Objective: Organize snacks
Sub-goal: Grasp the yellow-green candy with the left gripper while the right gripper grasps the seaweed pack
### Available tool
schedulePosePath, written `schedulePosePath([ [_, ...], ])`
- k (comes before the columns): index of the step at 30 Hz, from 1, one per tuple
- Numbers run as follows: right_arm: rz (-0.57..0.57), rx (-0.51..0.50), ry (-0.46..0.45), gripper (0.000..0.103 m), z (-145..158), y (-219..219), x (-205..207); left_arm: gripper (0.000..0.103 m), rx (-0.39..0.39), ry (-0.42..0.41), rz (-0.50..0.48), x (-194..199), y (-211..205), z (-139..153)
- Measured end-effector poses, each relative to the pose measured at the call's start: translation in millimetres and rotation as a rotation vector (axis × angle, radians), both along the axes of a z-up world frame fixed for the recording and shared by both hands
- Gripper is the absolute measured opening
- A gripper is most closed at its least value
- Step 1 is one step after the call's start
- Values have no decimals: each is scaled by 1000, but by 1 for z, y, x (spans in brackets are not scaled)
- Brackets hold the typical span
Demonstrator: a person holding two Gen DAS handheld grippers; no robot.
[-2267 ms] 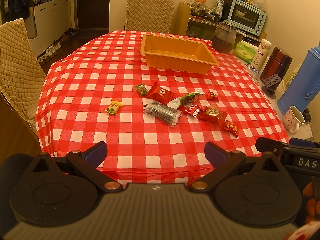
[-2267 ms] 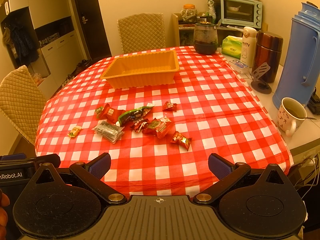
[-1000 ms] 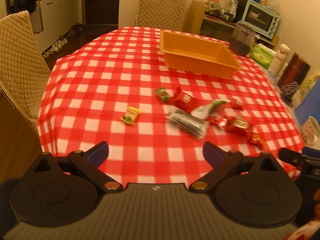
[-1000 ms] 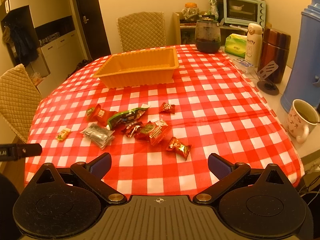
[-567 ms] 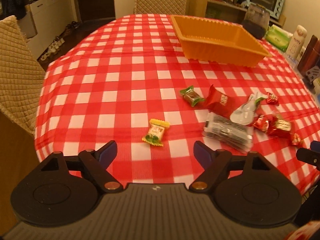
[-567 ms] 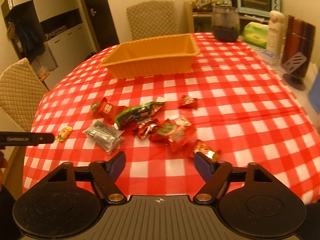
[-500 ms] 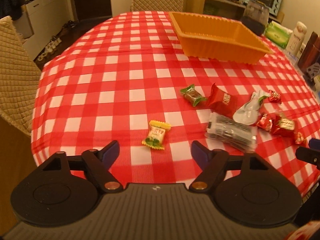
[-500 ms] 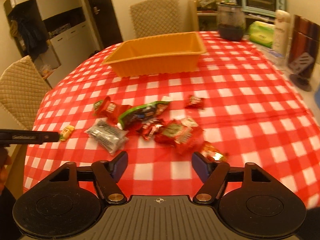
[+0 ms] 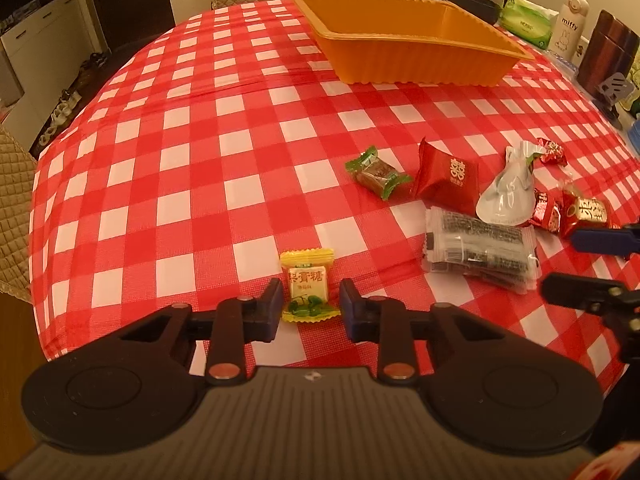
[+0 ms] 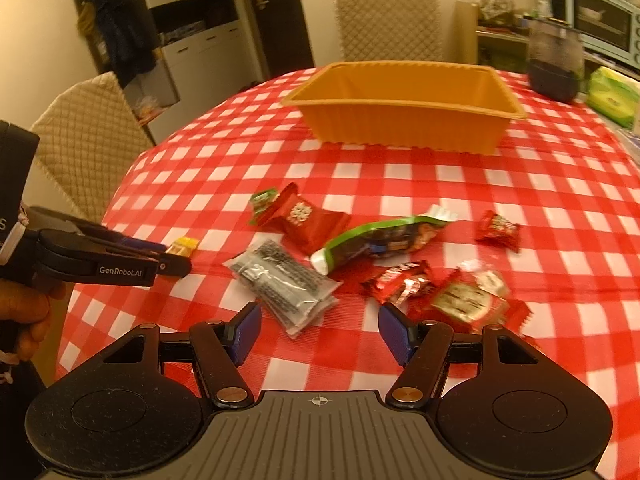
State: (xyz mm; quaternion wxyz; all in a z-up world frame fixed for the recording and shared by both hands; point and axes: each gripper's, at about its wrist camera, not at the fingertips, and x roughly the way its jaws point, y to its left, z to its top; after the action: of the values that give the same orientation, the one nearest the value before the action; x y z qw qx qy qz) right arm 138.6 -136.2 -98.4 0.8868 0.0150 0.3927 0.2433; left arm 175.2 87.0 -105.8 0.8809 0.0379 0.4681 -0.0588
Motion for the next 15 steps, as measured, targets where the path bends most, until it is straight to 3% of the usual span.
schedulePosePath([
  [4, 46, -20, -23, 66, -3, 12, 7, 24, -19, -11, 13, -3, 4, 3],
  [5, 62, -25, -26, 66, -4, 14, 9, 17, -27, -12, 16, -3, 5, 5],
  [15, 179, -86, -41, 61, -19, 39, 35, 18, -29, -19, 15, -5, 6, 4],
])
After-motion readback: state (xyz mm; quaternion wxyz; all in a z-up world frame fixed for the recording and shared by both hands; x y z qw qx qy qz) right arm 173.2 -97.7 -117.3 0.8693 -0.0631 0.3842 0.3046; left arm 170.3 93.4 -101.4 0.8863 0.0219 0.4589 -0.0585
